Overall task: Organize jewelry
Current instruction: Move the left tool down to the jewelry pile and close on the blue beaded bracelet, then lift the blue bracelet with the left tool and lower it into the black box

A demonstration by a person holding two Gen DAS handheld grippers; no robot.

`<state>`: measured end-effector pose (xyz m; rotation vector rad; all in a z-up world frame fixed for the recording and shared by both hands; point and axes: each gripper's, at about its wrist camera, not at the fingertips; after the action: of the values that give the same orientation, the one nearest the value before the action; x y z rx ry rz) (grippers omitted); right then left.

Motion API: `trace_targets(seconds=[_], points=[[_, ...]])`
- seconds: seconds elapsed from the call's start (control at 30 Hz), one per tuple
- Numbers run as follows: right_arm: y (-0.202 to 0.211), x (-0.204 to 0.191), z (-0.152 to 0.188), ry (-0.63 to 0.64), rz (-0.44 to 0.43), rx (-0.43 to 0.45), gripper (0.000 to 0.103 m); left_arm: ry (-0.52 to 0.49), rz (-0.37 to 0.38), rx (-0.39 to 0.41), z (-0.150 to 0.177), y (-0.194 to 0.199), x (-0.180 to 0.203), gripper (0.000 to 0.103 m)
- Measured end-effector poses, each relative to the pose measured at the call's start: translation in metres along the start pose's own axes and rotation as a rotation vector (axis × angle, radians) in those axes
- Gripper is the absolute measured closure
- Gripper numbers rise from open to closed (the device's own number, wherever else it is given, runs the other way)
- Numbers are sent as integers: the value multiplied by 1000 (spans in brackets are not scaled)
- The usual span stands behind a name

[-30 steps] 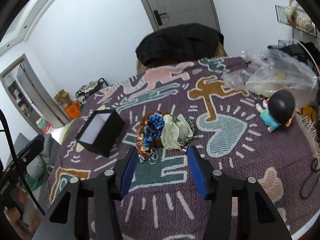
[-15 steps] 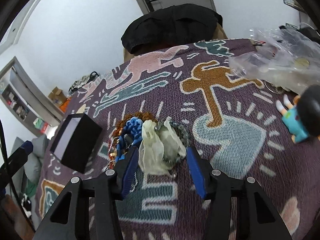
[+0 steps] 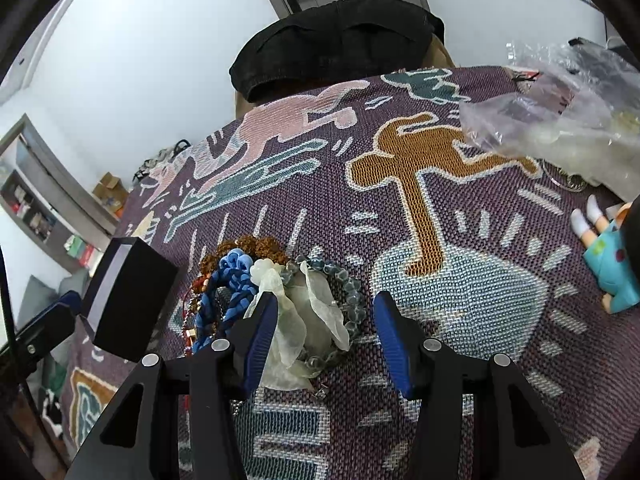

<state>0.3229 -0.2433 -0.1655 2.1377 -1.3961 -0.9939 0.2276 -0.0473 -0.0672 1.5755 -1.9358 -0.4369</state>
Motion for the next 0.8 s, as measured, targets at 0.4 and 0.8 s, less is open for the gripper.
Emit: trace_targets(seconds=[0.4,0.8], points=[[40,-6,-6,5,-108,78,101,-24,12,-23,1,-14,16,58],[104,-26,-26,34,-142,198,101,-28,45,-67,-3,-36,32,70]])
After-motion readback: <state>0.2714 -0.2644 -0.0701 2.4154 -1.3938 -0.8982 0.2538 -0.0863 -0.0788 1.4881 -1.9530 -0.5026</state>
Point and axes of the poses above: each gripper's, at about its wrist camera, not at the fingertips, and y roughly against the way its jaws point, x to its right, z to its underside, and after that the axes turned 6 degrees about x, right-handed
